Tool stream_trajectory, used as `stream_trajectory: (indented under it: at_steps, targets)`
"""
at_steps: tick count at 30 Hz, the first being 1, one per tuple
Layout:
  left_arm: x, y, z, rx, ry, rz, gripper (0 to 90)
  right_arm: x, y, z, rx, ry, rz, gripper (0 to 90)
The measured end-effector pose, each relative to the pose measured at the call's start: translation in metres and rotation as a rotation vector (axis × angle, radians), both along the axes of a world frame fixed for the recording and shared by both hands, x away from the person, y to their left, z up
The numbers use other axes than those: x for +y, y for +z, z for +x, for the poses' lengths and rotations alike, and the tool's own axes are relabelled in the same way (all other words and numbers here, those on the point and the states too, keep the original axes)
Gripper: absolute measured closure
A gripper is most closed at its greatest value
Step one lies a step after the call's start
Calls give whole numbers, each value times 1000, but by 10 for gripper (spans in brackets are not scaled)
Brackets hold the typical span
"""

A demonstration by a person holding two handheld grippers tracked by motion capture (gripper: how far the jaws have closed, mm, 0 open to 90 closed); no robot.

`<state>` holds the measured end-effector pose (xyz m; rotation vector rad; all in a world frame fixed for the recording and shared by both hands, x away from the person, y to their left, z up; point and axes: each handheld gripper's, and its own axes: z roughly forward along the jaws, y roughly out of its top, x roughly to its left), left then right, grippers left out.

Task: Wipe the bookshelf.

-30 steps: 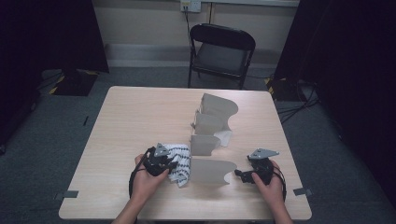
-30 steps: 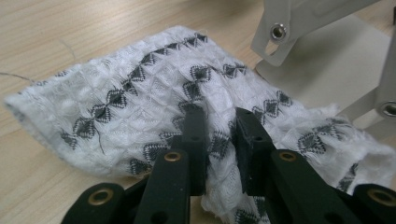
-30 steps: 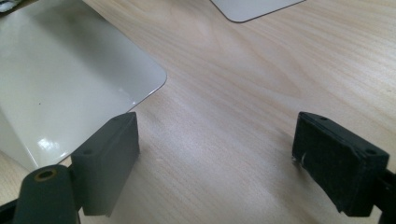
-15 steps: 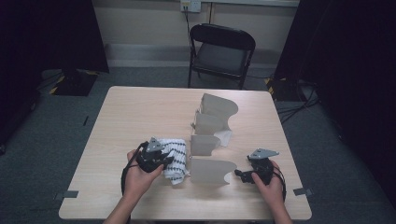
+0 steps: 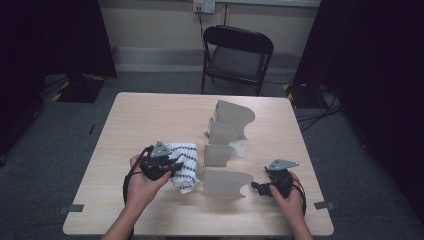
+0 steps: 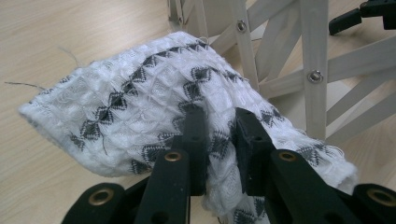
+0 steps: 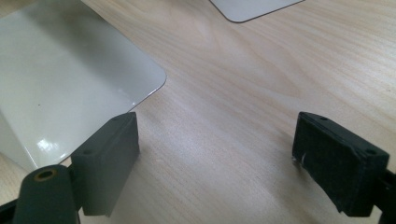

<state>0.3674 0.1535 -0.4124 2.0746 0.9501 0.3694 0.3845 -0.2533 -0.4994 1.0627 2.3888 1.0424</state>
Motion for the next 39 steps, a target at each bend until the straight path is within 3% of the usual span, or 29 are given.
stream_trajectory:
  at_steps: [12,20,23,26,31,39]
  targets:
    - [-2,15,-1,-19,-13,3,762,0,0,0,0,0,0,140]
    - [-7,63,-9,-89,-38,-8,762,0,0,0,0,0,0,140]
    - [-14,74,-14,-106,-58,-19,762,0,0,0,0,0,0,140]
    - [-19,73,-16,-103,-74,-16,762,0,0,0,0,0,0,140]
    - [-26,41,-13,-52,-73,-20,762,0,0,0,0,0,0,140]
    - [-33,10,-13,-4,-77,10,762,0,0,0,0,0,0,139]
